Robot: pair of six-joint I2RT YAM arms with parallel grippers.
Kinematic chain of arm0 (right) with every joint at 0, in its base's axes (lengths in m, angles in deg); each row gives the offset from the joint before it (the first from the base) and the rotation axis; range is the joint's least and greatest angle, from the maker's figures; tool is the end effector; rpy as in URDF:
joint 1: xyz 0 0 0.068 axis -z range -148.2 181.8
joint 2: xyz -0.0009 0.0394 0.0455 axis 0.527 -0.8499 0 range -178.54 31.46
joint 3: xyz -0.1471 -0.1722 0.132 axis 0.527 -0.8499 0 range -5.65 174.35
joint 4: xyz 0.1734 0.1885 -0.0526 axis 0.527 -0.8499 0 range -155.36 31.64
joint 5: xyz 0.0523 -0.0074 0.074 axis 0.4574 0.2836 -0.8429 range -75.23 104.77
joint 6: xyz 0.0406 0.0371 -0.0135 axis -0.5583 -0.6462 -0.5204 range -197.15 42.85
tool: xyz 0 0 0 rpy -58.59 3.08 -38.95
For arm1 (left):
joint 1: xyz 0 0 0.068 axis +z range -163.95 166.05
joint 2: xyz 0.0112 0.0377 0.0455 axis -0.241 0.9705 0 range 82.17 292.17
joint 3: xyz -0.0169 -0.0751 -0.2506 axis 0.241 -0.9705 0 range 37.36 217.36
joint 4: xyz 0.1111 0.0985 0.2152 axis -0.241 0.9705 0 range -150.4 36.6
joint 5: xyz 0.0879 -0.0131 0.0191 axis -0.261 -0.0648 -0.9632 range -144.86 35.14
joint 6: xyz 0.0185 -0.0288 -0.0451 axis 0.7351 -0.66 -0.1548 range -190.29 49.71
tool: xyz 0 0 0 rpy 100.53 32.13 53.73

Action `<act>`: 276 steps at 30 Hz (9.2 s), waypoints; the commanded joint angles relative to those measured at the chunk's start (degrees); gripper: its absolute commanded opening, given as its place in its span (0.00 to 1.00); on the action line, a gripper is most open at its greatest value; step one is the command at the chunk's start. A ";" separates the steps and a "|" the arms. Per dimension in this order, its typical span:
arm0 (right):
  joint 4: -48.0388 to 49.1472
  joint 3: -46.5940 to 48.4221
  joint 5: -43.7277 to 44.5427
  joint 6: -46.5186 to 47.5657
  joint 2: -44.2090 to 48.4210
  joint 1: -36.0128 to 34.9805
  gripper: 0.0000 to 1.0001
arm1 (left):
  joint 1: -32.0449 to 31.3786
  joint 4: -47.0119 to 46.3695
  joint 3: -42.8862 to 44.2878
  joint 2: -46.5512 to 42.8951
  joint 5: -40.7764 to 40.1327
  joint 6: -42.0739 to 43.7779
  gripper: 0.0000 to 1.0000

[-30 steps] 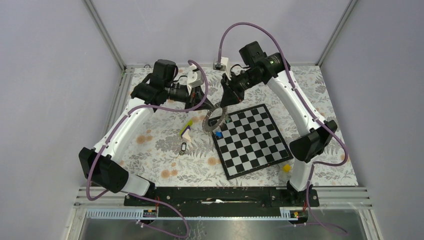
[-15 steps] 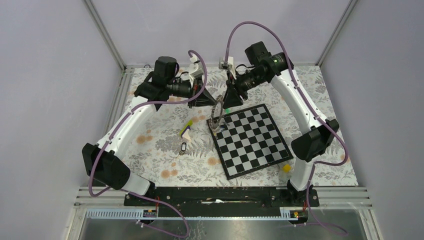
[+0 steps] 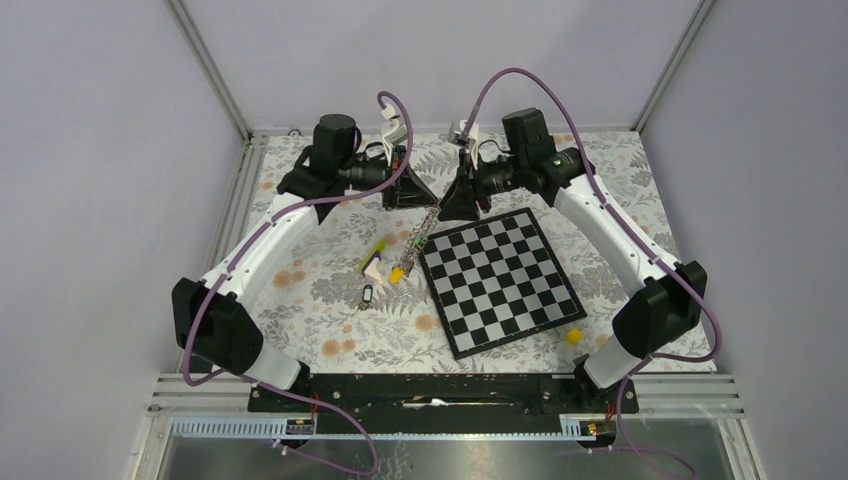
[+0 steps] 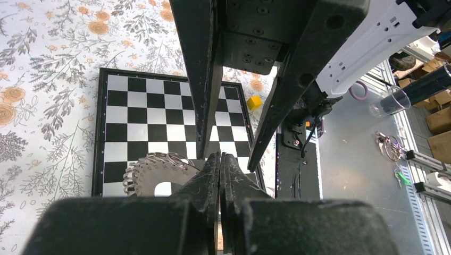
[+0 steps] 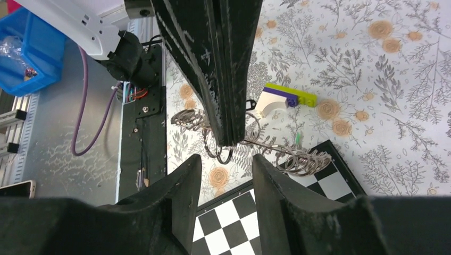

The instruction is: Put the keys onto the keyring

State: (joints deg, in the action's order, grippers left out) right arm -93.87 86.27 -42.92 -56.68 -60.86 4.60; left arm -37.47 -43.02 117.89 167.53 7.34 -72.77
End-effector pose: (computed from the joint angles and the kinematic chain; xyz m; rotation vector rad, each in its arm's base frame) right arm 0.2984 0.1911 0.3689 -1.3222 1.6016 1.1592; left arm 0.2925 -0.1655 0.3698 1.0602 1.6591 -1.3482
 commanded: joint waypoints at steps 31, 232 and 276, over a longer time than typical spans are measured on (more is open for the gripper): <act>12.65 -7.75 -3.97 -7.43 5.67 0.22 0.27 | -0.73 -7.20 -1.55 -0.94 -2.51 -3.41 0.00; 31.60 -24.97 -10.79 -9.72 13.63 5.48 0.00 | -6.30 9.33 0.94 1.52 0.66 31.91 0.04; 33.08 -27.29 -7.95 -11.59 15.78 6.75 0.41 | -6.69 50.72 7.07 -2.30 11.59 85.80 0.00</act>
State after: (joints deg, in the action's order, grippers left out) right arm -63.59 58.88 -49.22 -67.45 -47.13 11.09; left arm -45.02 7.39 125.06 168.03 7.40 10.00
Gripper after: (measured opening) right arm 0.413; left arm 0.013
